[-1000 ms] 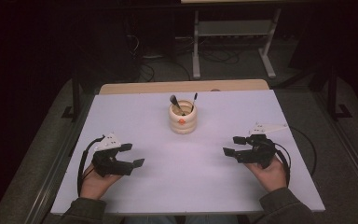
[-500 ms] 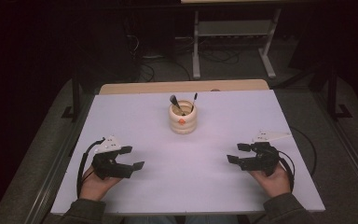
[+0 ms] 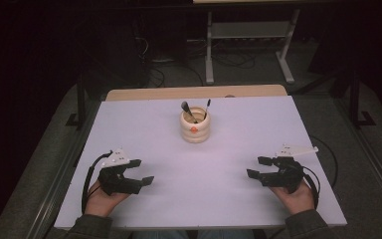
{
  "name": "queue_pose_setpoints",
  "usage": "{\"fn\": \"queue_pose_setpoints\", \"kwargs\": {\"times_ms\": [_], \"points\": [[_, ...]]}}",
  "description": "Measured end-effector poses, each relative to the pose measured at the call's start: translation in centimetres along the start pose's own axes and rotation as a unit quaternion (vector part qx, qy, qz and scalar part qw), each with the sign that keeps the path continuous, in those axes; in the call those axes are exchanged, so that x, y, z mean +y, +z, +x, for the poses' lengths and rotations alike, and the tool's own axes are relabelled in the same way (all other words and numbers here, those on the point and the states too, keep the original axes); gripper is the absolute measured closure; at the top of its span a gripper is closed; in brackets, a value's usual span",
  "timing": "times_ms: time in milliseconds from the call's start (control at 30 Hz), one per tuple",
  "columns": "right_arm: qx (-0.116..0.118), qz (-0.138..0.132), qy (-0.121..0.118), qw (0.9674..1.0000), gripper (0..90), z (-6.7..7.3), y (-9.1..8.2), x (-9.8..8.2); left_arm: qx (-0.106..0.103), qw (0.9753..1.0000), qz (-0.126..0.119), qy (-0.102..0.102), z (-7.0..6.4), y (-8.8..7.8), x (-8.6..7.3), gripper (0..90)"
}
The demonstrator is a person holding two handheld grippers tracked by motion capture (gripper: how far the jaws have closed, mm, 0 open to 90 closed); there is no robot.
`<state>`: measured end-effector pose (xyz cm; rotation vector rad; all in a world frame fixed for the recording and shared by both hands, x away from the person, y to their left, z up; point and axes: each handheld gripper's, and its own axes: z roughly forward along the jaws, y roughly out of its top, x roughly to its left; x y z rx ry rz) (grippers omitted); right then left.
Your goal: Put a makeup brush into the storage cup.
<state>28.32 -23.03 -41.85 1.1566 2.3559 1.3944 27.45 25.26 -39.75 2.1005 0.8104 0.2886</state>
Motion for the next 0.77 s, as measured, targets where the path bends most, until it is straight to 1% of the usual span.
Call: {"fn": "queue_pose_setpoints", "kwargs": {"times_ms": [300,400,633,767], "points": [[-0.005,0.003,0.002,1.0,28.1,0.13,-0.44,-0.57,-0.002,1.0,0.0,0.0,-0.16,-0.07,-0.3,22.6],[-0.006,0.001,0.0,1.0,27.8,0.12,-0.51,-0.67,-0.003,1.0,0.001,-0.002,-0.22,-0.08,-0.39,22.5],[-0.01,-0.005,-0.005,0.9999,27.0,0.25,-0.6,-0.71,-0.005,1.0,-0.001,0.003,-0.13,-0.07,-0.32,22.2],[-0.011,-0.007,-0.007,0.9999,26.8,0.26,-0.62,-0.72,-0.007,1.0,0.004,0.004,-0.15,0.0,-0.26,22.1]]}}
